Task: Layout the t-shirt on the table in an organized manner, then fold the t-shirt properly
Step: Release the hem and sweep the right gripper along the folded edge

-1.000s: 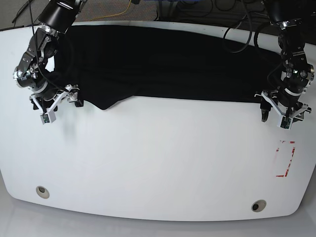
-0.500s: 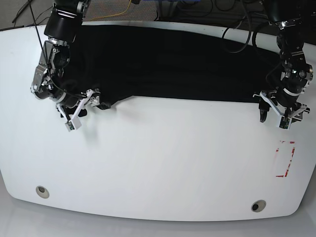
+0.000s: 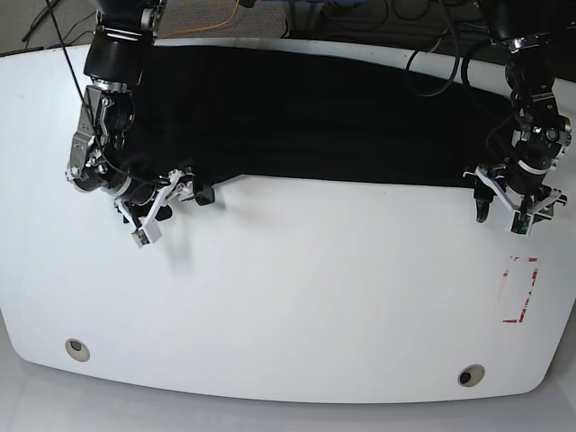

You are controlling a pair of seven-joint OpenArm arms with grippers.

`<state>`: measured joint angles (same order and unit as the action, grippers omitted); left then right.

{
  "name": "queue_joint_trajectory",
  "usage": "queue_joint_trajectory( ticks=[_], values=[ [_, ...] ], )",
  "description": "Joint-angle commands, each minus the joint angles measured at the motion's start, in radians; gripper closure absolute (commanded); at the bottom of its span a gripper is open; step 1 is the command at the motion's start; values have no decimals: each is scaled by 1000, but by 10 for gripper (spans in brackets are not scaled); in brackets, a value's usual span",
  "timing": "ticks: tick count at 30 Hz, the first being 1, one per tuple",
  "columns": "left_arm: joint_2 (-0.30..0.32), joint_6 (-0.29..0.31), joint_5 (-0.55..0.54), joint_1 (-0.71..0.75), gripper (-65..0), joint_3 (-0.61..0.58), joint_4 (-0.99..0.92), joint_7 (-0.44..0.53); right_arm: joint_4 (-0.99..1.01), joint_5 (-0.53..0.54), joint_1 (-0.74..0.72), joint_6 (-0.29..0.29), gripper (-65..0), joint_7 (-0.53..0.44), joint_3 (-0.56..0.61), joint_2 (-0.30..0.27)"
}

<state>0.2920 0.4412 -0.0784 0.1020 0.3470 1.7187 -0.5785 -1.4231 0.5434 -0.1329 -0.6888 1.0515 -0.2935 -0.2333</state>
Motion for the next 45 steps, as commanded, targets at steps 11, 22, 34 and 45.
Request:
queue_joint_trajectory(
  ticks=[11,22,34,45],
  values=[
    [14,-6,-7,-12,-398,5,14,24,21,10,6,-9,-534,-26,21,-18],
    [16,-6,-7,-12,-398,5,14,24,9,13,8,-9,-142,-26,46,-18],
    [16,-6,-7,-11,-398,5,13,24,-215,20,40,-4,0,68,40,-16],
    [16,-6,-5,-11,-398,5,10,24,-439,123,221,-4,0,166,38,13]
  ],
)
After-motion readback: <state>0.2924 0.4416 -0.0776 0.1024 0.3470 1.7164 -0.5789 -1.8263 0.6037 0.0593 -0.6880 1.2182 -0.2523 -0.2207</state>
